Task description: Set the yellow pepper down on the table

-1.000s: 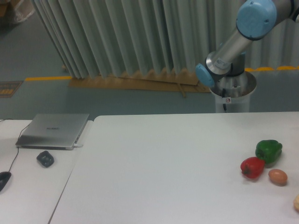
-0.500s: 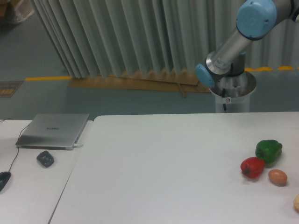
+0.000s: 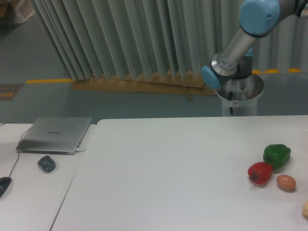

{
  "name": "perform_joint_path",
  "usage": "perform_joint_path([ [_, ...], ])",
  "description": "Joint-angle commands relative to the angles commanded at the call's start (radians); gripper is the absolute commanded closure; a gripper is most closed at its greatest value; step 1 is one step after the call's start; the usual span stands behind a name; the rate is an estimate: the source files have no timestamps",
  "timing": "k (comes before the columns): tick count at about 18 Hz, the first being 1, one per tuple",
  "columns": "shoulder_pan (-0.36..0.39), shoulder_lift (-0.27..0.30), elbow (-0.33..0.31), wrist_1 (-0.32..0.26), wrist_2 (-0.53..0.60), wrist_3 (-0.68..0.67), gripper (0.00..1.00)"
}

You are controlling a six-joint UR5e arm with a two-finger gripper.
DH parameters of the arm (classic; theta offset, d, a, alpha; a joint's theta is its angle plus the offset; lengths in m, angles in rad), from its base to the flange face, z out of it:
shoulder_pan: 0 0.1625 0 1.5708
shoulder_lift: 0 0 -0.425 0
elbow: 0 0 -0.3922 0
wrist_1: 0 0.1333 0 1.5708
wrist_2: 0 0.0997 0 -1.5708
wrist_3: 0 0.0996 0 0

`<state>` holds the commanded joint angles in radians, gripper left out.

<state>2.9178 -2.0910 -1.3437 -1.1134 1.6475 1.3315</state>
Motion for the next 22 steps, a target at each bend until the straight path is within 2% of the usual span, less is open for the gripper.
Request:
perform_joint_path([
  [4, -0.055, 0.048, -0.034, -0.04, 0.012, -0.092, 0.58],
  [5, -0.083, 0.08, -0.035, -0.084, 0.011, -0.147, 0.58],
  [7, -0.124, 0.107, -0.031, -0.146, 0.011, -0.213, 0.58],
  [10, -0.161, 0.137, -0.031, -0.2, -0.003, -0.254, 0.58],
  [16, -0.32, 0.126, -0.026, -0.191, -0.015, -0.52, 0.58],
  [22, -0.422, 0.112, -0.026, -0.166, -0.023, -0.626, 0.58],
])
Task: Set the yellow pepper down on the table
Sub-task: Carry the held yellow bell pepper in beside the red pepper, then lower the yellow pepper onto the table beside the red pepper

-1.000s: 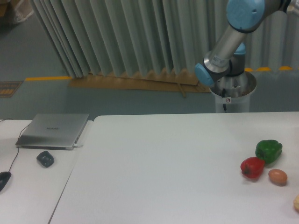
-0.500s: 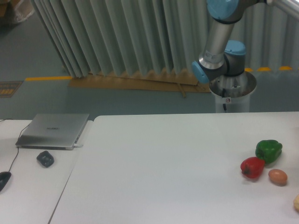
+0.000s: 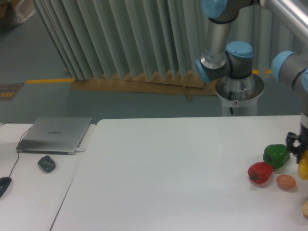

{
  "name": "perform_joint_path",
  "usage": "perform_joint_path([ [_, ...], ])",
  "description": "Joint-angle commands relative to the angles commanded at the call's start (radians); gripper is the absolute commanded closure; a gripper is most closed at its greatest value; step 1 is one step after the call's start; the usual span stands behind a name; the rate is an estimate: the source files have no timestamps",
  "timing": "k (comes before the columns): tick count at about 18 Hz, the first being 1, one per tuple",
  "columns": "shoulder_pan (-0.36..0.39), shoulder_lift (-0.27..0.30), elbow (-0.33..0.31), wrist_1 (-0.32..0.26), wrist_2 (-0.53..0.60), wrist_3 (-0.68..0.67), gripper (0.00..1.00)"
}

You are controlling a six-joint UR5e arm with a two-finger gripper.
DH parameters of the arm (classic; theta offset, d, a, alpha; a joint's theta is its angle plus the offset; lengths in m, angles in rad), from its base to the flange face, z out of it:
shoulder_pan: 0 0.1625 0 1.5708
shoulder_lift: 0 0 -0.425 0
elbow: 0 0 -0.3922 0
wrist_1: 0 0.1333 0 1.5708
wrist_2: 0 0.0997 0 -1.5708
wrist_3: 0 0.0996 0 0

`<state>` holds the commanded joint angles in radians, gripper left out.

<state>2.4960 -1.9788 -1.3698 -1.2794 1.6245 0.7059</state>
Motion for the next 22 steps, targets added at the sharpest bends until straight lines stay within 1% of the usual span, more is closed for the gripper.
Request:
perform_joint_path([
  [2, -0.017, 0.0, 0.0, 0.012, -0.034, -0.031, 0.58],
  [3, -0.026, 0.003, -0.017, 0.009, -0.098, -0.029, 0.58],
  [4, -0.028, 0.003, -0.024, 0.011, -0.124, -0.029, 0.58],
  [6, -0.043, 0.012, -0.032, 0.009, -0.152, -0.023, 0.58],
  [8, -0.045, 0.003, -0.043, 0.012, -0.192, -0.016, 0.58],
  [10, -0.051, -0.021, -0.048, 0.015, -0.189, -0.017, 0.58],
  [12, -0.052, -0.031, -0.046, 0.035, -0.187, -0.016, 0.58],
  [14, -0.051, -0.043, -0.048, 0.07, -0.167, -0.014, 0.58],
  [16, -0.052, -0.077, -0.043, 0.141, -0.085, -0.016, 0.58],
  [17, -0.051, -0.086, -0.041, 0.156, -0.062, -0.013, 0.58],
  [19, -0.046, -0.092, -0.044, 0.158, -0.057, 0.013, 0.58],
  [22, -0.045, -0.091, -0.044, 0.16, -0.057, 0.014, 0.58],
])
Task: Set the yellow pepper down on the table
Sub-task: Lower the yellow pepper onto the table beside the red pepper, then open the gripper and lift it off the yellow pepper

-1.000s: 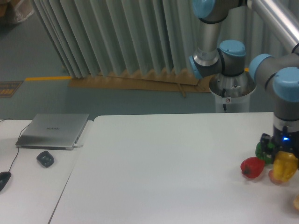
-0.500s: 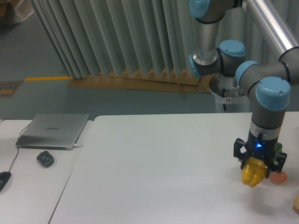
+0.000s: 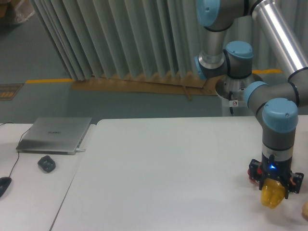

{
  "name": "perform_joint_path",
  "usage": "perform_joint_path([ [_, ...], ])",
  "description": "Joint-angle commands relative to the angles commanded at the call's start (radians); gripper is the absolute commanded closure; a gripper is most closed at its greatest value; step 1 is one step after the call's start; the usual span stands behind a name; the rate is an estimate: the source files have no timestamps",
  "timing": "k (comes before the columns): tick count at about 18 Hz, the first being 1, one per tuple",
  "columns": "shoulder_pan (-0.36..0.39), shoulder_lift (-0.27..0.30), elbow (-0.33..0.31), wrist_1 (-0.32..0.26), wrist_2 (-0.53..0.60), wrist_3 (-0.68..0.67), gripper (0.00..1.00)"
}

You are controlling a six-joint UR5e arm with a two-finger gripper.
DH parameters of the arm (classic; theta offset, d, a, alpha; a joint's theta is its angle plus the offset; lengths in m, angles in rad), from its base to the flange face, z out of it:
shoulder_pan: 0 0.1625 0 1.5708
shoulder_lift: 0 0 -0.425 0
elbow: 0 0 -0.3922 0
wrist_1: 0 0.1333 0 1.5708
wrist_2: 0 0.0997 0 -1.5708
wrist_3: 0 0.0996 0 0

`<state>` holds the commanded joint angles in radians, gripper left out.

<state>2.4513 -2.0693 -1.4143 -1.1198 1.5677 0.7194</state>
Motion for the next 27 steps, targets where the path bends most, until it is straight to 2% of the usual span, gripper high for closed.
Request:
perform_joint_path([
  [4, 0.0, 0.0, -0.002, 0.0, 0.002, 0.0, 0.56],
  [6, 0.0, -0.002, -0.005, 0.005, 0.008, 0.002, 0.12],
  [7, 0.0, 0.0, -0.005, 0.003, 0.024, 0.002, 0.0],
  [9, -0.005, 0.0, -0.017, 0.006, 0.067, -0.002, 0.0],
  [15, -0.008, 0.009, -0.041, 0.017, 0.08, -0.003, 0.0],
  [16, -0.011, 0.015, -0.054, 0.014, 0.106, -0.008, 0.0],
  [18, -0.032, 0.066, -0.09, -0.001, 0.214, 0.003, 0.0],
  [19, -0.043, 0.102, -0.104, -0.023, 0.221, 0.011, 0.0],
  [24, -0.041, 0.104, -0.09, -0.038, 0.19, 0.023, 0.0],
  [27, -0.04, 0.139, -0.095, -0.038, 0.172, 0.061, 0.0],
])
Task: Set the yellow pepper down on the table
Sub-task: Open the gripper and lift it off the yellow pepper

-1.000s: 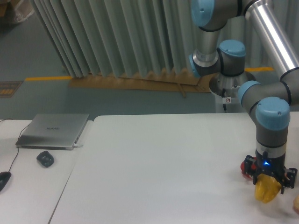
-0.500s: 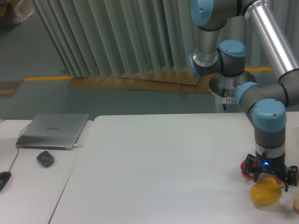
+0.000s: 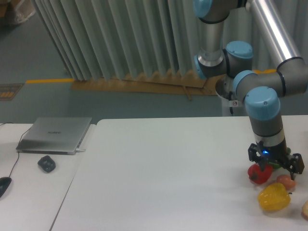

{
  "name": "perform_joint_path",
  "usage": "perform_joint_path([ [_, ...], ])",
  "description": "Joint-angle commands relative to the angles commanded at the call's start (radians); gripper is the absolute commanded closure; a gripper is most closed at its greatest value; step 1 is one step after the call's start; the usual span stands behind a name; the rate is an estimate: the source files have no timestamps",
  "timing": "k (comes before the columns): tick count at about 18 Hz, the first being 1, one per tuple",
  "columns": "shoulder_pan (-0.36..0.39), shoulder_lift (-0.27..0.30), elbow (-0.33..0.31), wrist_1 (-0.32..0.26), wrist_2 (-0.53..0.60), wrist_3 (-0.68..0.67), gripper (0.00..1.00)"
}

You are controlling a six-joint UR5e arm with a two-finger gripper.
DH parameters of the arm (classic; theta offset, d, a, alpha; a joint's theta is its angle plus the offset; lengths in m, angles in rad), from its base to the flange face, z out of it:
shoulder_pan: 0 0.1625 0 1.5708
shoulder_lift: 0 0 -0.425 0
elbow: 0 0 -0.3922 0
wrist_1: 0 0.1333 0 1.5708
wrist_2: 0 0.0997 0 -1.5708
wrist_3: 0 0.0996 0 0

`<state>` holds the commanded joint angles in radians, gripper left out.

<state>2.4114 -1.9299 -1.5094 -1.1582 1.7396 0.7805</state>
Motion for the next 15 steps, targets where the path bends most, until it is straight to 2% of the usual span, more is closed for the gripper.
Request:
perform_joint_path([
  [3, -0.002, 0.025, -0.028, -0.006, -0.011, 0.065, 0.0],
  [6, 0.005, 0.045, -0.028, -0.008, -0.012, 0.066, 0.0],
  [15, 0.009, 0.048, -0.023, -0.006, -0.029, 0.066, 0.0],
])
